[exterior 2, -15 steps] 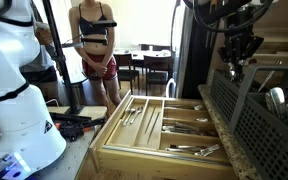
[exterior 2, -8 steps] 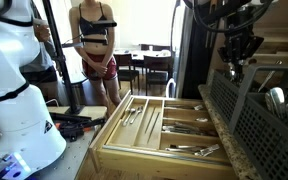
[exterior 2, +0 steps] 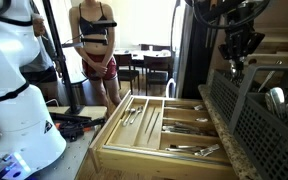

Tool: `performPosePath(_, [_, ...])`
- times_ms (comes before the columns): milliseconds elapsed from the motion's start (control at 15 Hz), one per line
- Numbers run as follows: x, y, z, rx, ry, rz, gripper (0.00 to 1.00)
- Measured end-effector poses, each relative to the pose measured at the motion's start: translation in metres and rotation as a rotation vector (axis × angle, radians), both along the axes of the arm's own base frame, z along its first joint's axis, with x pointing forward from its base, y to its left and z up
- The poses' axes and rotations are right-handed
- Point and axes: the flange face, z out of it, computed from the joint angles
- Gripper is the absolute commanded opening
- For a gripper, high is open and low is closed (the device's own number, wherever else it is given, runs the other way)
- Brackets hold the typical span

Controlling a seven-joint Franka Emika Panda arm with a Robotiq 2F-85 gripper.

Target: Remove a spoon from the rack and put it in the second compartment from the left in the drawer

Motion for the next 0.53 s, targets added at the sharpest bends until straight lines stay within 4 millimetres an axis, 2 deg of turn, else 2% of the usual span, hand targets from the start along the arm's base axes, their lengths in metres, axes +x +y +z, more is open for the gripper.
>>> performPosePath(533, [-0.008, 0.006, 0.017, -0.019, -0.006, 0.001, 0.06])
